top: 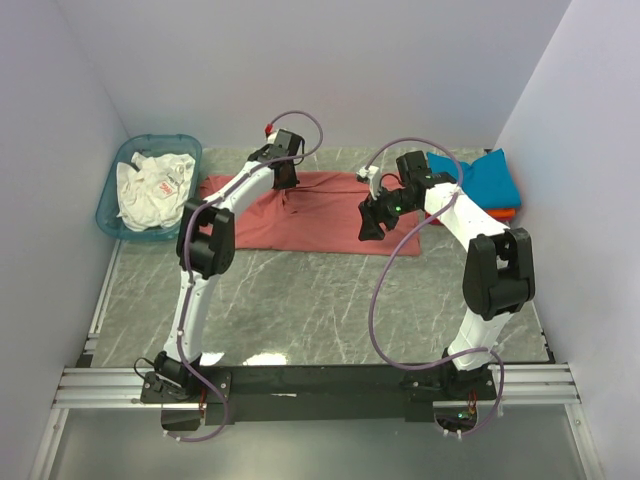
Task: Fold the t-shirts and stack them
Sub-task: Fold the tshirt
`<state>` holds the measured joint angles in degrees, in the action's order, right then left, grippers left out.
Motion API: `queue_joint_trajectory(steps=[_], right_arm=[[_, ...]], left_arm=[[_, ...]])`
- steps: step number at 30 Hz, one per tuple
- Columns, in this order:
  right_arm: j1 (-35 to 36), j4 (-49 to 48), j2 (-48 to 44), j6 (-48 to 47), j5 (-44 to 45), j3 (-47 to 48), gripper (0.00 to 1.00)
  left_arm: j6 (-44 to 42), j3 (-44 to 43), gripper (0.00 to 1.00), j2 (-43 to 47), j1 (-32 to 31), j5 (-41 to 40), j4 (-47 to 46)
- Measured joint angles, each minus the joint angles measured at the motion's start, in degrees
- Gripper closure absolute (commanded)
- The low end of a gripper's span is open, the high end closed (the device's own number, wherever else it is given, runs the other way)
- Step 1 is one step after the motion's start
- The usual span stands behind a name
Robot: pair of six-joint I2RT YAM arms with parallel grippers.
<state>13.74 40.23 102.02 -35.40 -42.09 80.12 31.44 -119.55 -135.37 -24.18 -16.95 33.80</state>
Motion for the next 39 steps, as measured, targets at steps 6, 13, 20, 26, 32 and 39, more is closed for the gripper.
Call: queue_joint_trajectory(steps=[6, 13, 20, 26, 32, 39], right_arm=[[0.0, 0.0, 0.0, 0.0, -0.1, 0.0, 0.29], [-0.1, -0.1, 0.0, 0.0, -0.2, 0.0, 0.28], [-0.2, 0.0, 0.0, 0.0, -0.7, 0.0, 0.28], [-0.2, 0.0, 0.0, 0.0, -0.7, 0.0, 0.28], [-0.2, 0.0, 0.0, 0.0, -0.7, 0.0, 0.28], [-0.2, 0.0, 0.0, 0.0, -0.8, 0.0, 0.28]], left_arm=[[0.2, -2.4, 0.75, -2.5, 0.2, -3.3, 2.1], [0.2, -4.1, 0.72, -3.8, 0.2, -4.8, 3.7], [-0.2, -4.3, 0.68, -3.9, 0.2, -6.6, 3.9], [-0.5, -5.8, 0.68, -4.9, 0.3, -6.7, 4.2], [-0.7, -5.9, 0.68, -6.1, 0.5, -6.4, 4.2], [-0.8, -6.1, 0.72, -6.3, 0.8, -6.2, 4.4]])
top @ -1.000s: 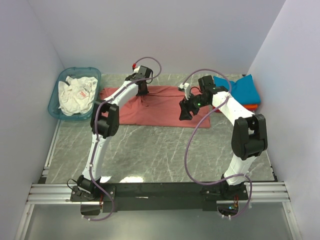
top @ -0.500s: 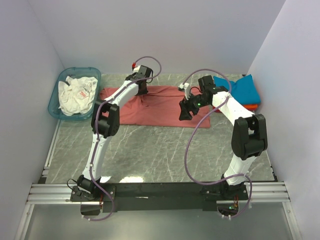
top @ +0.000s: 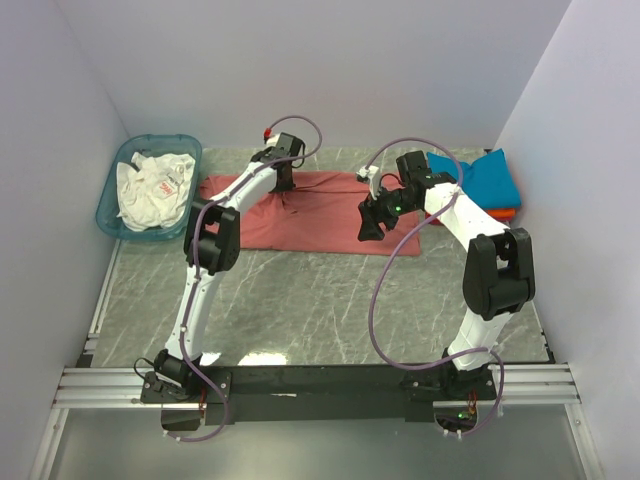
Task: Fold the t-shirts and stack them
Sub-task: Fold the tshirt
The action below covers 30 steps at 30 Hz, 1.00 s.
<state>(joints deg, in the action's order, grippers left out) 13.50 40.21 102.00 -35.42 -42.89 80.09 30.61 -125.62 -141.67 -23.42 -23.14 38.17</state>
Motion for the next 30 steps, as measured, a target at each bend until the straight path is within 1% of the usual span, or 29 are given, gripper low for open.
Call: queue_joint_trajectory(steps=[3, 6, 8, 9, 11, 12, 16, 19, 24, 30], right_arm=[[0.0, 0.0, 0.0, 0.0, 0.0, 0.0, 0.28], [0.0, 0.0, 0.0, 0.0, -0.1, 0.0, 0.28], [0.0, 0.0, -0.1, 0.0, -0.1, 0.0, 0.28], [0.0, 0.0, -0.2, 0.0, -0.1, 0.0, 0.27], [0.0, 0.0, -0.3, 0.0, -0.1, 0.0, 0.27], [0.0, 0.0, -0.4, 0.0, -0.1, 0.0, 0.27], [0.0, 0.0, -0.4, 0.0, -0.1, 0.0, 0.27], [0.0, 0.0, -0.4, 0.0, -0.1, 0.0, 0.27], [0.0, 0.0, -0.4, 0.0, -0.1, 0.0, 0.27], [0.0, 0.0, -0.6, 0.0, -0.1, 0.0, 0.27]], left_arm=[[-0.2, 0.0, 0.74, 0.0, 0.1, 0.6, 0.0], [-0.6, 0.0, 0.78, -0.2, 0.3, 1.0, -0.2], [-0.9, 0.0, 0.84, -0.4, 0.4, 1.4, -0.2], [-1.0, 0.0, 0.89, -0.5, 0.4, 1.5, -0.2], [-1.2, 0.0, 0.94, -0.7, 0.5, 1.9, -0.3], [-1.4, 0.0, 0.99, -0.7, 0.5, 2.1, -0.3], [-2.0, 0.2, 1.00, -0.7, 0.5, 2.8, -1.4], [-2.7, 2.1, 1.00, -0.2, 0.5, 3.7, -3.4], [-3.9, 6.8, 1.00, 2.9, 0.6, 6.4, -6.1], [-4.5, 9.3, 1.00, 6.7, 0.6, 8.6, -8.4]])
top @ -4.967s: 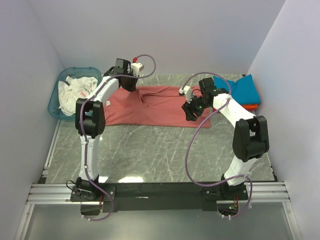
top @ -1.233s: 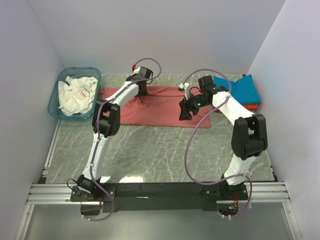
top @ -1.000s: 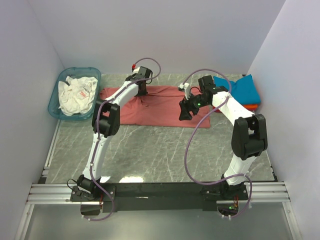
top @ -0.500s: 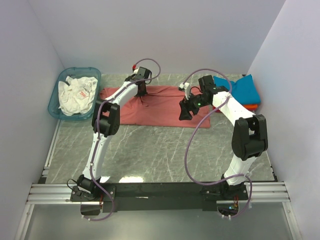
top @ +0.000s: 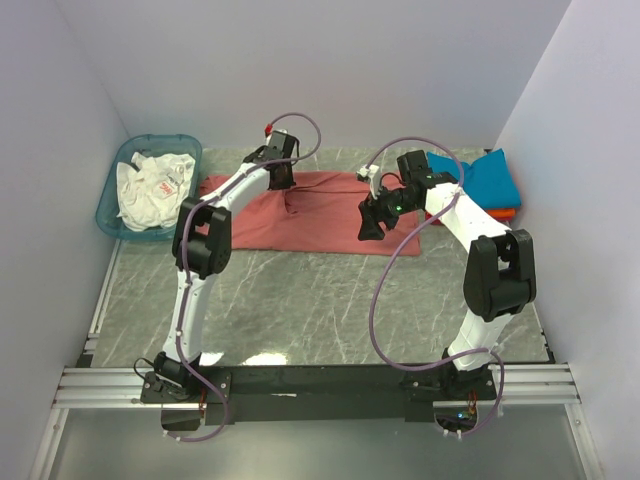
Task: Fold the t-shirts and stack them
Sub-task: Fold the tshirt
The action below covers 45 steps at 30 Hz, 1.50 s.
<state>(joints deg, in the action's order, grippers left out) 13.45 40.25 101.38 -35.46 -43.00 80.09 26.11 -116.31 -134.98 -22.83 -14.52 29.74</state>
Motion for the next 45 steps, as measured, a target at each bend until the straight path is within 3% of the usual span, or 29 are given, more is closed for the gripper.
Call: queue_joint_trajectory(steps=[23, 25, 29, 30, 36, 45], right_arm=[[-0.3, 0.0, 0.0, 0.0, 0.0, 0.0, 0.27], [-0.3, 0.0, 0.0, 0.0, 0.0, 0.0, 0.27], [-0.3, 0.0, 0.0, 0.0, 0.0, 0.0, 0.26], [-0.3, 0.0, 0.0, 0.0, 0.0, 0.0, 0.26], [-0.3, 0.1, 0.0, 0.0, 0.0, 0.0, 0.26], [-0.4, 0.1, -0.1, -0.2, 0.1, 0.0, 0.26]], left_arm=[[-3.2, 0.9, 0.97, 1.3, 0.0, 9.4, -0.6], [-3.3, 0.9, 0.91, 1.3, 0.0, 9.8, -0.2], [-4.7, 1.7, 0.59, 1.3, 0.0, 11.8, -0.1], [-5.2, 2.3, 0.57, 1.3, 0.0, 12.3, -0.2], [-6.5, 8.8, 0.50, 2.8, 0.0, 12.8, -2.1], [-3.5, 22.0, 0.54, 19.2, 4.7, 17.6, -11.8]])
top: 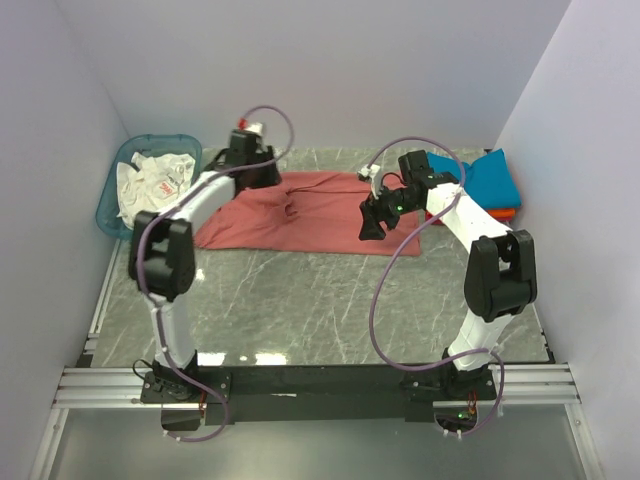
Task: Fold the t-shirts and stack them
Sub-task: Fold the tshirt
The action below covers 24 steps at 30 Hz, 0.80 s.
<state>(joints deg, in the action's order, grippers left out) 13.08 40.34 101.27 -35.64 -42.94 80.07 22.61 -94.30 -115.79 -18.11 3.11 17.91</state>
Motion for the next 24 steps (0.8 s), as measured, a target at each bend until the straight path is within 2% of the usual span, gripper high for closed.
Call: queue_joint_trajectory(steps=[5, 6, 7, 9, 10, 14, 16, 19, 24], right_arm=[[0.0, -0.4, -2.2, -0.5, 1.8, -2.2, 0.25], [0.0, -0.6, -3.1, -0.7, 2.3, -2.8, 0.16], [0.0, -0.7, -4.1, -1.1, 2.9, -3.3, 0.15], [-0.1, -2.4, -7.0, -3.1, 3.4, -5.5, 0.14], [-0.1, -3.4, -9.0, -4.1, 3.5, -7.2, 0.13], [0.0, -12.4, -20.9, -9.8, 3.3, -19.6, 0.13], [0.6, -12.7, -24.9, -14.7, 3.6, -23.7, 0.23], [1.9, -11.5, -24.1, -22.4, 5.0, -24.1, 0.26], [2.5, -13.0, -21.9, -30.7, 12.4, -28.5, 0.28]], left_arm=[[3.1, 15.9, 0.45, 13.6, 6.0, 0.5, -8.6], [3.2, 19.3, 0.42, 16.6, 6.4, -0.2, -9.8], [3.4, 22.8, 0.39, 20.0, 6.4, -1.0, -10.5], [3.3, 28.7, 0.11, 26.6, 5.9, -2.4, -12.1], [3.5, 31.2, 0.01, 30.1, 5.6, -3.5, -12.6], [6.8, 38.8, 0.01, 44.5, 7.6, -6.0, -13.8], [8.8, 42.3, 0.01, 51.3, 12.2, -5.4, -14.2], [12.2, 48.2, 0.01, 60.3, 18.5, -4.9, -13.6], [18.1, 58.0, 0.03, 67.7, 19.8, -3.6, -9.4]])
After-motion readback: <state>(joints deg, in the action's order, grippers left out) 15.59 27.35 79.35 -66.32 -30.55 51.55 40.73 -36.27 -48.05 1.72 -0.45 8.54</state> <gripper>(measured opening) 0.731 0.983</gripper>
